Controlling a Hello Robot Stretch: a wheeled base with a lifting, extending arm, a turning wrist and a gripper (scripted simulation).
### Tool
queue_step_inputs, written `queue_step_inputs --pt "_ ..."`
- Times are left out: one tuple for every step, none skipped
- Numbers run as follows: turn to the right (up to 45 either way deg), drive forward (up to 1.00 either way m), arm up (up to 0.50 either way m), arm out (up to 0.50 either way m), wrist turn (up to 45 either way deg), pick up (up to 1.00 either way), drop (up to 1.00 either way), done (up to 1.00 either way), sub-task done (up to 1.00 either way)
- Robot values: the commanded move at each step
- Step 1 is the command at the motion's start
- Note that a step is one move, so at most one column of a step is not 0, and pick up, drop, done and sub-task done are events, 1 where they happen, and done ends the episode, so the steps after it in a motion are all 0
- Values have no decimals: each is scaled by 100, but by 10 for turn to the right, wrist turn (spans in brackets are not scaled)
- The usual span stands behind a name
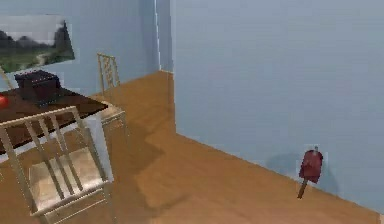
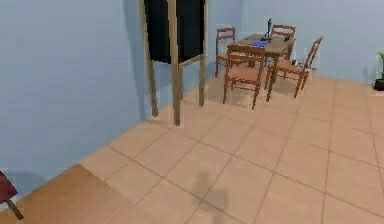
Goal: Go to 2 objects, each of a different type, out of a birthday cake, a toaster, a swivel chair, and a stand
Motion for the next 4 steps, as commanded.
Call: queue_step_inputs --pt "0 80 0 0 0 0 0 0 0" --pt "-450 0 0 0 0 0 0 0 0" --pt "-120 0 0 0 0 0 0 0 0" --pt "0 0 0 0 0 0 0 0 100"
